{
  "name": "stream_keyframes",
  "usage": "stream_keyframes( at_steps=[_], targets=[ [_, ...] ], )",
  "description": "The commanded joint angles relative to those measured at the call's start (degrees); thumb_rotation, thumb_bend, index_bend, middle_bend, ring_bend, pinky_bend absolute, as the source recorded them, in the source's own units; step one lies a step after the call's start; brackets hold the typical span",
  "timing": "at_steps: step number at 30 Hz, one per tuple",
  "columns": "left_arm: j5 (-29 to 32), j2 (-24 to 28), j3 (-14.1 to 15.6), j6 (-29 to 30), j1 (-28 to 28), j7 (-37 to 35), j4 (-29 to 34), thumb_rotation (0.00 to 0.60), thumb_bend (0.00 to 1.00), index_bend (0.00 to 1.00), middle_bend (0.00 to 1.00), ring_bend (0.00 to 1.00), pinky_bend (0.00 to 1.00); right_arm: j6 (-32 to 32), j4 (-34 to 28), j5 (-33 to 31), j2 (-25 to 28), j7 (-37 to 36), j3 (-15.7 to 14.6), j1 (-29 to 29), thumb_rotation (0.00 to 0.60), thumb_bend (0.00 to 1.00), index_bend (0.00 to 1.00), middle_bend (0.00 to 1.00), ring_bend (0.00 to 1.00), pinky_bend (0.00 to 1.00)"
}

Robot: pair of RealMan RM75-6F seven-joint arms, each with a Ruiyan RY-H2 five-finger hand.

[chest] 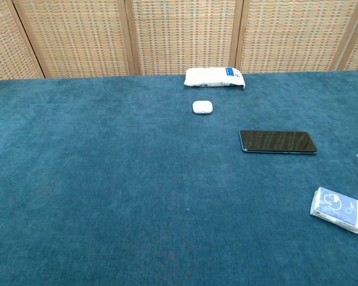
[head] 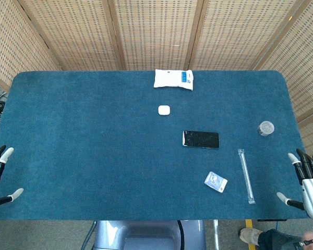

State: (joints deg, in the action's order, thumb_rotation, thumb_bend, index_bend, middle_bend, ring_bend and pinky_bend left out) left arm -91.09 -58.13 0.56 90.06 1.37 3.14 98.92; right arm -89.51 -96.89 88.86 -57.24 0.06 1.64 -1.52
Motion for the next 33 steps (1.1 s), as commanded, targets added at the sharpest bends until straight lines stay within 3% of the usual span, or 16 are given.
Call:
stream_keyframes(
  at_steps=[1, 8, 14, 18, 21, 26, 33],
  targets=[
    [-0.02, 0.03, -0.04, 0.21, -0.13, -0.01, 0.06, 0.6, 0.0, 0.0, 0.0, 0.0, 0.0, 0.11, 0.0, 0.03, 0.02, -0.03, -0.01, 0.0, 0.6, 0.0, 0.0, 0.0, 0.0, 0.0],
    [-1.05, 0.13, -0.13, 0.84, -0.08, -1.94, -0.51, 0.6, 0.0, 0.0, 0.0, 0.0, 0.0, 3.43, 0.63, 0.61, -1.17, 0.01, -0.26, -1.75, 0.6, 0.0, 0.0, 0.0, 0.0, 0.0],
    [-0.83, -0.49, -0.77, 0.53, 0.46, -1.28, -1.62, 0.6, 0.0, 0.0, 0.0, 0.0, 0.0, 15.26, -1.53, -2.44, -1.36, 5.73, 2.94, -9.98, 0.6, 0.0, 0.0, 0.0, 0.0, 0.0],
    [0.63, -0.81, -1.28, -1.09, 1.19, -0.76, -1.47, 0.6, 0.0, 0.0, 0.0, 0.0, 0.0, 25.21, -2.6, -9.85, -3.99, 10.56, 8.23, -18.19, 0.6, 0.0, 0.0, 0.0, 0.0, 0.0],
    [2.3, -1.0, -1.99, -2.43, 1.87, -0.57, -1.35, 0.6, 0.0, 0.0, 0.0, 0.0, 0.0, 29.45, 0.33, -16.38, -9.64, 14.77, 11.7, -23.34, 0.6, 0.0, 0.0, 0.0, 0.0, 0.0],
    [4.51, -1.1, -2.75, -4.45, 2.78, -0.7, -1.77, 0.6, 0.0, 0.0, 0.0, 0.0, 0.0, 37.56, 7.55, -28.27, -19.5, 20.44, 14.58, -31.35, 0.6, 0.0, 0.07, 0.0, 0.0, 0.0],
    [8.04, -1.14, -3.83, -7.28, 3.86, -1.56, -2.75, 0.6, 0.0, 0.0, 0.0, 0.0, 0.0, 42.86, 13.94, -40.3, -26.9, 25.24, 16.53, -38.6, 0.6, 0.1, 0.24, 0.0, 0.0, 0.0]
  ],
)
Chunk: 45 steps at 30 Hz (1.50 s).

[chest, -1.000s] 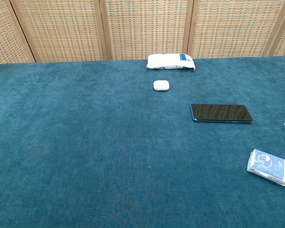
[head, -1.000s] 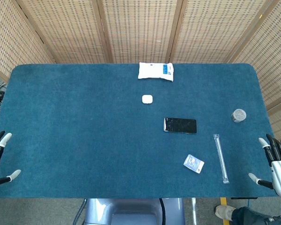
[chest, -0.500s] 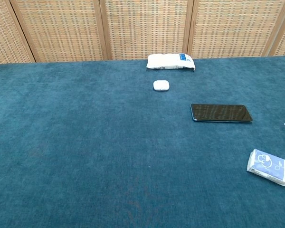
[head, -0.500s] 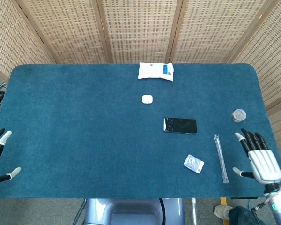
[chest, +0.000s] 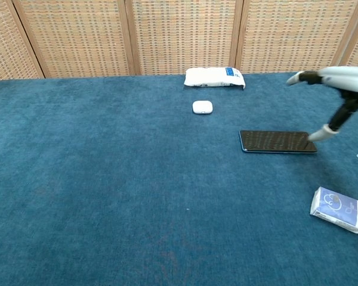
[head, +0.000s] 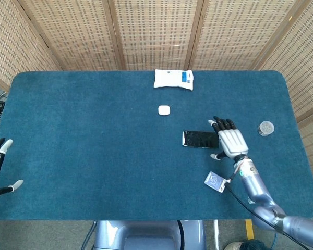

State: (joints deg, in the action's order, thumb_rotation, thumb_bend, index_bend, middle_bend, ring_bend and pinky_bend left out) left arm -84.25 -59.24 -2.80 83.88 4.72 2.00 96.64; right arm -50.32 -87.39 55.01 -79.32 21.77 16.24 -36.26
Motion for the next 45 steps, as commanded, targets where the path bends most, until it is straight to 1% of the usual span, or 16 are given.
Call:
stream_keyframes(
  at_steps=[1, 3, 10, 13, 19, 28, 32, 36, 45],
  targets=[
    [1.65, -0.04, -0.62, -1.52, 0.7, -0.51, -0.64, 0.6, 0.0, 0.0, 0.0, 0.0, 0.0, 3.98, 5.46, -8.1, -5.81, 4.31, 2.03, -4.81, 0.6, 0.11, 0.26, 0.0, 0.0, 0.0],
    [2.41, -0.03, -0.83, -2.35, 1.02, -0.86, -0.89, 0.6, 0.0, 0.0, 0.0, 0.0, 0.0, 3.93, 7.62, -10.49, -7.85, 5.97, 2.05, -6.58, 0.6, 0.13, 0.29, 0.0, 0.0, 0.0],
    [4.01, 0.01, -1.31, -4.02, 1.8, -1.07, -1.22, 0.6, 0.0, 0.0, 0.0, 0.0, 0.0, 3.71, 13.64, -17.9, -13.12, 10.34, 1.77, -11.01, 0.6, 0.15, 0.33, 0.0, 0.0, 0.0],
    [4.57, 0.0, -1.44, -4.54, 2.04, -1.02, -1.28, 0.6, 0.0, 0.0, 0.0, 0.0, 0.0, 3.46, 16.06, -19.85, -14.69, 11.94, 1.28, -12.37, 0.6, 0.16, 0.33, 0.0, 0.0, 0.0],
    [5.87, -0.2, -1.7, -5.66, 2.52, -0.65, -1.54, 0.6, 0.0, 0.0, 0.0, 0.0, 0.0, 3.33, 19.89, -21.81, -16.93, 13.02, 0.94, -14.07, 0.6, 0.16, 0.33, 0.0, 0.0, 0.0],
    [6.97, -0.57, -1.85, -6.65, 3.08, 0.35, -1.69, 0.6, 0.0, 0.0, 0.0, 0.0, 0.0, 4.04, 23.55, -24.61, -19.13, 13.31, 1.23, -15.83, 0.6, 0.16, 0.33, 0.0, 0.0, 0.0],
    [7.47, -0.69, -1.93, -7.04, 3.28, 0.56, -1.78, 0.6, 0.0, 0.0, 0.0, 0.0, 0.0, 4.34, 24.76, -25.85, -19.71, 14.03, 1.03, -16.48, 0.6, 0.16, 0.33, 0.0, 0.0, 0.0],
    [7.86, -0.75, -2.02, -7.27, 3.4, 0.6, -1.89, 0.6, 0.0, 0.0, 0.0, 0.0, 0.0, 4.79, 25.74, -27.03, -20.22, 14.38, 0.99, -16.95, 0.6, 0.16, 0.28, 0.0, 0.0, 0.0],
    [8.32, -0.84, -2.04, -7.65, 3.63, 0.67, -2.04, 0.6, 0.0, 0.0, 0.0, 0.0, 0.0, 5.63, 26.39, -28.99, -20.8, 15.43, 0.48, -17.91, 0.6, 0.16, 0.28, 0.0, 0.0, 0.0]
  ],
)
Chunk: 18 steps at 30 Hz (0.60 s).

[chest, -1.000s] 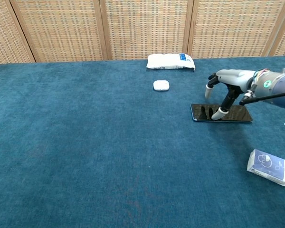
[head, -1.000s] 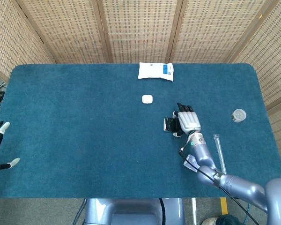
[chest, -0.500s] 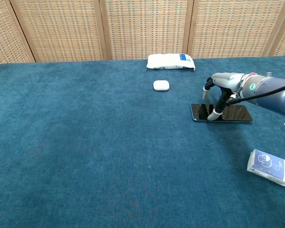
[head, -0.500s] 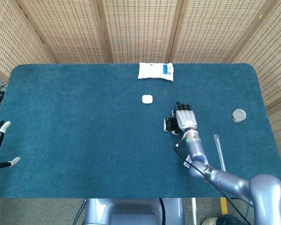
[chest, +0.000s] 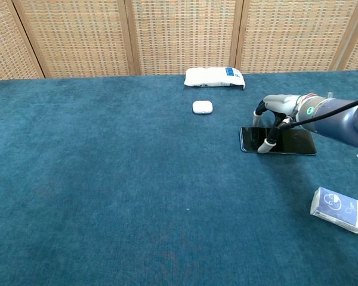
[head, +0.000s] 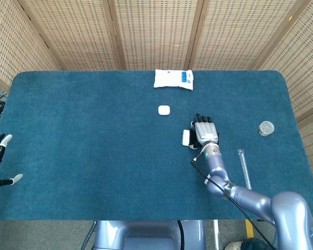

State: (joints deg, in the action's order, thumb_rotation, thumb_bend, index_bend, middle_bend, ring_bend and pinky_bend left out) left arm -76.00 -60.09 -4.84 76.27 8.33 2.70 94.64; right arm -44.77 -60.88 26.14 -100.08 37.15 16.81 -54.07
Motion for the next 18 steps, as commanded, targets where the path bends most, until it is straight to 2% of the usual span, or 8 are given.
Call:
stream_keyframes(
  at_steps=[1, 18],
  targets=[
    [0.1, -0.01, 0.0, -0.09, 0.04, -0.05, -0.05, 0.6, 0.0, 0.0, 0.0, 0.0, 0.0, 0.12, -0.27, -0.11, -0.04, 0.02, -0.09, -0.19, 0.6, 0.16, 0.28, 0.0, 0.0, 0.0],
    [0.56, -0.07, -0.05, -0.48, 0.38, -0.1, -0.19, 0.6, 0.0, 0.0, 0.0, 0.0, 0.0, 0.01, -0.38, -0.48, -0.14, -0.54, -0.36, -1.08, 0.6, 0.16, 0.28, 0.0, 0.0, 0.0]
  ],
)
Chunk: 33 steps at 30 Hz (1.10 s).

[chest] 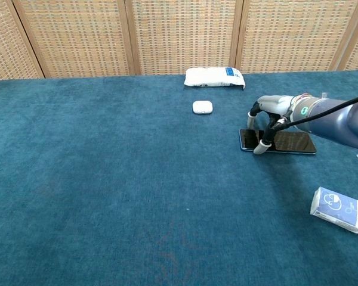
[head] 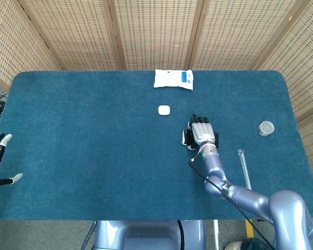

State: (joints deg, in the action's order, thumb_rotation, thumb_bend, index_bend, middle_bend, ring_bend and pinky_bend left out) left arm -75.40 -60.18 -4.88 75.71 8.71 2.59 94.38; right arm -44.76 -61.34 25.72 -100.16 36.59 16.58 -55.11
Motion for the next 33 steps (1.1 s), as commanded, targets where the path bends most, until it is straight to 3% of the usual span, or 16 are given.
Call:
stream_keyframes(
  at_steps=[1, 10, 15, 17, 25, 33],
  targets=[
    [-0.08, 0.04, -0.02, 0.18, -0.02, 0.01, 0.13, 0.6, 0.0, 0.0, 0.0, 0.0, 0.0, 0.04, 0.19, -0.12, -0.12, 0.09, -0.25, -0.07, 0.6, 0.16, 0.28, 0.0, 0.0, 0.0],
    [-0.26, 0.27, 0.04, 0.58, -0.21, -0.46, 0.28, 0.6, 0.0, 0.0, 0.0, 0.0, 0.0, -0.86, 1.85, 1.83, -1.63, 0.37, -1.77, -0.2, 0.6, 0.17, 0.31, 0.0, 0.0, 0.0],
    [-0.25, 0.46, -0.03, 0.85, -0.33, -0.89, 0.29, 0.6, 0.0, 0.0, 0.0, 0.0, 0.0, -0.85, 2.73, 2.67, -2.41, -0.16, -1.92, -0.18, 0.6, 0.3, 0.53, 0.0, 0.0, 0.0],
    [-0.19, 0.5, -0.04, 0.8, -0.32, -1.03, 0.27, 0.6, 0.0, 0.0, 0.0, 0.0, 0.0, -1.17, 2.93, 3.38, -2.57, -0.4, -1.98, -0.14, 0.6, 0.32, 0.58, 0.0, 0.0, 0.0],
    [-0.11, 0.56, 0.02, 0.61, -0.25, -1.15, 0.3, 0.6, 0.0, 0.0, 0.0, 0.0, 0.0, -2.07, 1.62, 7.6, -2.13, -3.64, -1.82, 0.87, 0.6, 0.34, 0.6, 0.0, 0.0, 0.0],
    [-0.43, 0.68, 0.17, 0.81, -0.31, -1.15, 0.64, 0.6, 0.0, 0.0, 0.0, 0.0, 0.0, -4.82, -6.26, 16.74, 2.26, -13.58, 0.64, 3.72, 0.6, 0.36, 0.61, 0.0, 0.0, 0.0]
  ],
)
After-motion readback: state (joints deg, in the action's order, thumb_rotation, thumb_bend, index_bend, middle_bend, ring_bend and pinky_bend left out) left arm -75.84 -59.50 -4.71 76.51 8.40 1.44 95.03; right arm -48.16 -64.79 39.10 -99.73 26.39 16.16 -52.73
